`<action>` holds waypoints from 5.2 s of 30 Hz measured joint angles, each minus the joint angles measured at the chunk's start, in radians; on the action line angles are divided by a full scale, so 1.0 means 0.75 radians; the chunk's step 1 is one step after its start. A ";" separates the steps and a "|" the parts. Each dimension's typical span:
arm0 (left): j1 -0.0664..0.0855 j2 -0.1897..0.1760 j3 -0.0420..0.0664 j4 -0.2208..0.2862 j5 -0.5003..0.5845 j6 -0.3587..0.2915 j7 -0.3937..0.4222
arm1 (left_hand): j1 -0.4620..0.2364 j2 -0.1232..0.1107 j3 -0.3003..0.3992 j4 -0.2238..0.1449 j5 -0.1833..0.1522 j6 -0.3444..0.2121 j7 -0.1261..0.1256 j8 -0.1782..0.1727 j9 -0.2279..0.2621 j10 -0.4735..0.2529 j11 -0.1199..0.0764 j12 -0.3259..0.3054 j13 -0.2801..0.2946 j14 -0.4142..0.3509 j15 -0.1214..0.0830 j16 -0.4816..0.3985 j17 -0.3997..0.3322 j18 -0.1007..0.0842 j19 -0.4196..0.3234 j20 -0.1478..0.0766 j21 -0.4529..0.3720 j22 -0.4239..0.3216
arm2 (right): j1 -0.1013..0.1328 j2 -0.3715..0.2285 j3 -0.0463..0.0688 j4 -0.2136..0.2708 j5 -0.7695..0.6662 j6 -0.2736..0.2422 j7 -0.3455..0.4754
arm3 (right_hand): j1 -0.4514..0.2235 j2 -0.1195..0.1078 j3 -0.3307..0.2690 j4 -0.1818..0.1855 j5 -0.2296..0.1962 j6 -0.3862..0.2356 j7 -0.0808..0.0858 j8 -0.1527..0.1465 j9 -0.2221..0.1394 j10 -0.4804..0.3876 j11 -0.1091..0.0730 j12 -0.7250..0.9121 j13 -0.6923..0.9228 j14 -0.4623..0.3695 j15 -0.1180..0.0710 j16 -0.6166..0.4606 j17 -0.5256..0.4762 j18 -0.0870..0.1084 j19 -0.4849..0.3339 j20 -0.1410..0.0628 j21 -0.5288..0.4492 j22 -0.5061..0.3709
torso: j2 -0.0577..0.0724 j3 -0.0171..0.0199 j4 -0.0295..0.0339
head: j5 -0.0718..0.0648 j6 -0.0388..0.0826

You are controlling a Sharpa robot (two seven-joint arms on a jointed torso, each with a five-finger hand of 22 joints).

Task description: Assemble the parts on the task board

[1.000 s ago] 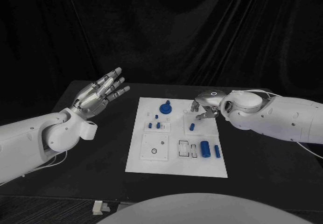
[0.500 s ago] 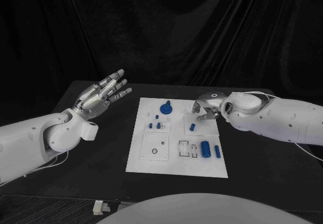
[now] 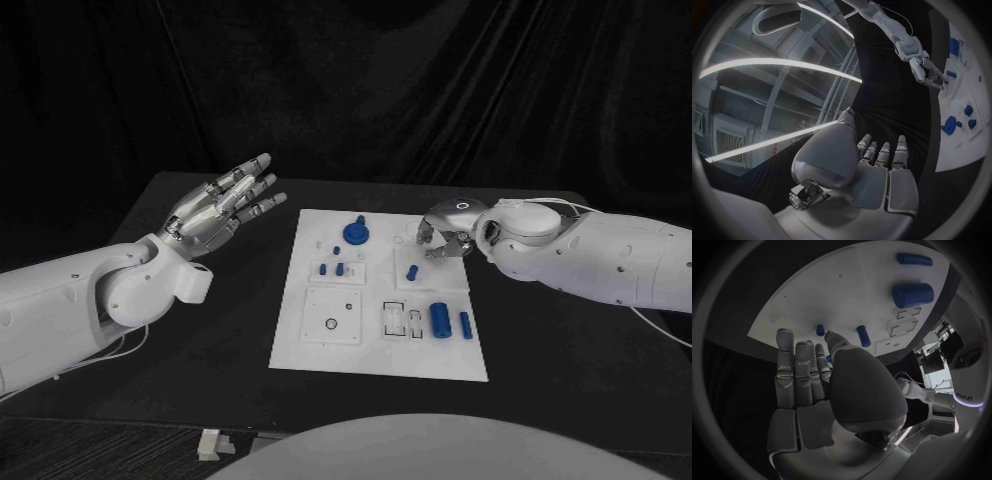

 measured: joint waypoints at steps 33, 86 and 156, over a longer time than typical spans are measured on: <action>-0.007 0.009 0.000 -0.008 0.001 0.013 -0.036 | 0.032 0.011 0.015 -0.052 0.065 0.044 0.030 0.012 0.007 0.029 0.029 0.025 0.010 0.011 0.017 0.011 0.005 0.000 0.023 0.023 0.006 0.007 | -0.039 0.025 0.002 -0.059 0.030 -0.036 0.027 | 0.003 0.003 0.074 -0.066 0.056 0.178 -0.024 0.078 0.106 0.189 -0.032 0.023 -0.011 -0.017 0.002 0.009 -0.014 0.000 0.000 0.000 -0.013 0.001 | -0.003 -0.0019 0.0009 | 0.003 0.000; -0.019 0.035 0.000 -0.042 0.002 0.017 -0.111 | 0.078 0.022 0.088 -0.147 0.112 0.079 0.055 0.038 0.011 0.053 0.062 0.067 0.018 0.020 0.026 0.036 0.013 0.000 0.068 0.039 0.016 -0.009 | 0.085 -0.103 0.001 0.360 0.064 -0.233 0.041 | 0.041 0.009 0.113 -0.143 0.051 0.235 -0.021 0.096 0.195 0.302 -0.055 -0.019 -0.045 -0.031 -0.021 -0.073 -0.117 0.000 0.007 -0.026 0.008 0.000 | -0.002 -0.0032 0.0013 | 0.029 0.000; -0.036 0.067 0.000 -0.057 0.002 0.023 -0.123 | 0.078 0.022 0.092 -0.150 0.112 0.084 0.060 0.037 0.011 0.053 0.071 0.066 0.017 0.021 0.017 0.036 0.012 0.000 0.059 0.030 0.016 -0.019 | -0.089 0.198 0.002 0.281 -0.020 -0.028 0.043 | 0.035 0.003 0.134 -0.164 0.046 0.202 -0.007 0.053 0.190 0.309 -0.052 -0.051 -0.050 -0.026 -0.026 -0.069 -0.132 0.000 0.007 -0.026 -0.009 0.000 | -0.004 -0.0035 -0.0010 | 0.092 0.000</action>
